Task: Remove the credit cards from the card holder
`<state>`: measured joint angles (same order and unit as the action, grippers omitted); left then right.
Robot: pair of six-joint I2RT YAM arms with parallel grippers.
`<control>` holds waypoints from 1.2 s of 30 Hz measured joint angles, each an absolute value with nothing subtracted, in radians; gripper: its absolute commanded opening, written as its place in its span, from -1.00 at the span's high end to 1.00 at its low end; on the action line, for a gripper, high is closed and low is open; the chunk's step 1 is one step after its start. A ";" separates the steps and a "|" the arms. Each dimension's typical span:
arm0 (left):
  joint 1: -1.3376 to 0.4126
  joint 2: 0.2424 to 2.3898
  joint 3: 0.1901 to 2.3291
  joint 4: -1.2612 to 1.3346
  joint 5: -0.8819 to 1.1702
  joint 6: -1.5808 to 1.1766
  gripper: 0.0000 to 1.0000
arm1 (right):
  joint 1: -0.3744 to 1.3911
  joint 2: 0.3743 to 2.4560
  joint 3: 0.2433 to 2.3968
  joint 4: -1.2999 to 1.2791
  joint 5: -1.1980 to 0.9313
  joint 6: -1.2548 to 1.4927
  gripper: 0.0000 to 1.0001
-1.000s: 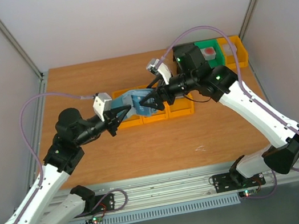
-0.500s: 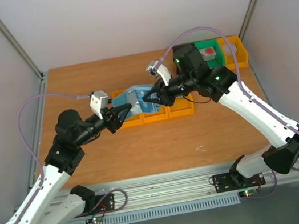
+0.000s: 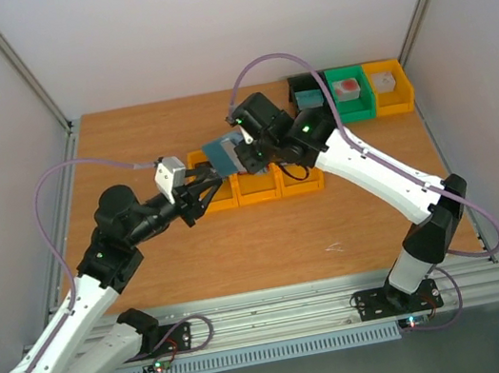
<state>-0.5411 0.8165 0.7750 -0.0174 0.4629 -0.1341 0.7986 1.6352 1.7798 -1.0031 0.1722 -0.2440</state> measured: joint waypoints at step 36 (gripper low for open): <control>-0.558 0.863 0.768 -0.113 0.068 -0.129 0.45 | 0.825 1.646 1.837 -0.920 -0.312 -0.286 0.98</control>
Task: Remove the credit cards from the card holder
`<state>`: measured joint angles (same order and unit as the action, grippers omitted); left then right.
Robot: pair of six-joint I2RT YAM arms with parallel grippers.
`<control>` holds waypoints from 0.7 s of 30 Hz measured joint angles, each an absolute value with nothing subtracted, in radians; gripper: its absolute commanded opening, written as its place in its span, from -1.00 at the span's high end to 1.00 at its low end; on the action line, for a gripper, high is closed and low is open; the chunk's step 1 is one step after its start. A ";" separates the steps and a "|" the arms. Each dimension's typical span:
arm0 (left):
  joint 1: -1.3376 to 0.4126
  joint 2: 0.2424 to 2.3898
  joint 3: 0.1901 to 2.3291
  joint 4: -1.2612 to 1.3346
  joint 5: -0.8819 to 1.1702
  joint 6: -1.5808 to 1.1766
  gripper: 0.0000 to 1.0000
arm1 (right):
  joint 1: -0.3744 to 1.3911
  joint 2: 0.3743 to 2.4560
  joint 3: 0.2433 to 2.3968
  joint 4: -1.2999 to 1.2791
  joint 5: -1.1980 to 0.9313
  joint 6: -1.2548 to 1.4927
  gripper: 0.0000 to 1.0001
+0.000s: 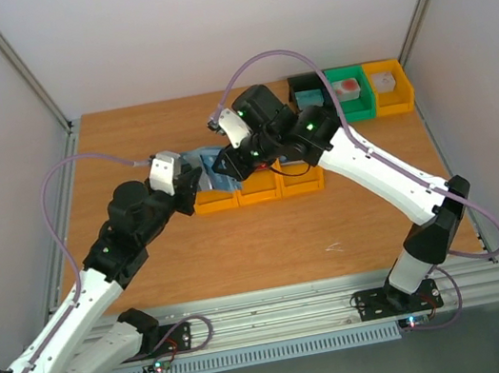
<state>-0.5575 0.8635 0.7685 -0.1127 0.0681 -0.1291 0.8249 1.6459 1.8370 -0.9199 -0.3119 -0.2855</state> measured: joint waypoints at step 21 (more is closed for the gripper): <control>-0.526 0.844 0.738 -0.129 0.087 -0.097 -0.08 | 0.802 1.614 1.840 -0.945 -0.199 -0.205 0.98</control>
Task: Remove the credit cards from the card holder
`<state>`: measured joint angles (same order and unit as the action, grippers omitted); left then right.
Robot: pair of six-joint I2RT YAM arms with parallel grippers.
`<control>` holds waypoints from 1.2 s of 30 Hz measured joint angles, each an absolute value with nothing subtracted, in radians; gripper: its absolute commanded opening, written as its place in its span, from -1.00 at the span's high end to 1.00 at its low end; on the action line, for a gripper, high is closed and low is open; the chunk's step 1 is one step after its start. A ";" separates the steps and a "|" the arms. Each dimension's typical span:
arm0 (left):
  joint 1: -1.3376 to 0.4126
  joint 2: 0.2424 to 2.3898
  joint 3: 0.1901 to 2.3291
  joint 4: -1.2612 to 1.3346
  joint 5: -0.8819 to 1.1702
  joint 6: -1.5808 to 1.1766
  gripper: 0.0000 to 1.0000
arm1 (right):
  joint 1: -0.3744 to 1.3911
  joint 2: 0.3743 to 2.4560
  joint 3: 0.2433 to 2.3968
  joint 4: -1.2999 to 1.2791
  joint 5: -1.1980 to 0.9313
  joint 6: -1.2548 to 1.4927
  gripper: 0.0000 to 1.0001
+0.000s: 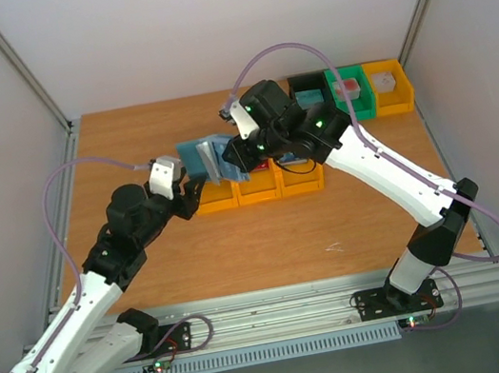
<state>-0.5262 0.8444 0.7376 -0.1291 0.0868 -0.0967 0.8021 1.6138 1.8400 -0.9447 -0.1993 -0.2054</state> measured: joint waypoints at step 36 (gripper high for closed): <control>-0.596 1.050 0.891 -0.015 0.227 -0.284 0.52 | 0.804 1.631 1.944 -1.021 -0.088 -0.181 0.98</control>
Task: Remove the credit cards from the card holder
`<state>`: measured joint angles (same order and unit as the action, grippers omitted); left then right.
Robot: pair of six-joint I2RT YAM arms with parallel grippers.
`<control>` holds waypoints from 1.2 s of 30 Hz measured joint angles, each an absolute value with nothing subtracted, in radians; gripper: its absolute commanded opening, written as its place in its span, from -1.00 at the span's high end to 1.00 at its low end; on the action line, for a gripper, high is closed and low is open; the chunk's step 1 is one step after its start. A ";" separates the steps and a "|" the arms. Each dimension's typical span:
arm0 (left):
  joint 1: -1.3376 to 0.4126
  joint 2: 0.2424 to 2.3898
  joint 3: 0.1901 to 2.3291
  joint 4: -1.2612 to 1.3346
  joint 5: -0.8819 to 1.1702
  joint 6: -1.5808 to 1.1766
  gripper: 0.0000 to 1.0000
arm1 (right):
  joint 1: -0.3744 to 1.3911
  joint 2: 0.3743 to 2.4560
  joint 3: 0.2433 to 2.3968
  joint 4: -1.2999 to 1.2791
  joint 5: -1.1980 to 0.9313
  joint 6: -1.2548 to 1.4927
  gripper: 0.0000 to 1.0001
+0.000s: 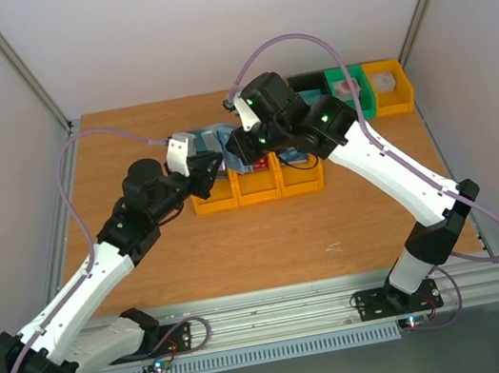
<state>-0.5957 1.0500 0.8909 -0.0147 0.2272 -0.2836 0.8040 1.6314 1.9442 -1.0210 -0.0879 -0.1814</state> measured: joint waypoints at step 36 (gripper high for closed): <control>-0.617 1.058 0.881 -0.012 -0.131 0.038 -0.99 | 0.796 1.711 2.032 -1.063 -0.078 -0.162 0.97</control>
<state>-0.6170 1.0576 0.8806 -0.0120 -0.1310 0.0376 0.7956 1.7111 2.0323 -1.0630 -0.0784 -0.1619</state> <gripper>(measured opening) 0.994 0.124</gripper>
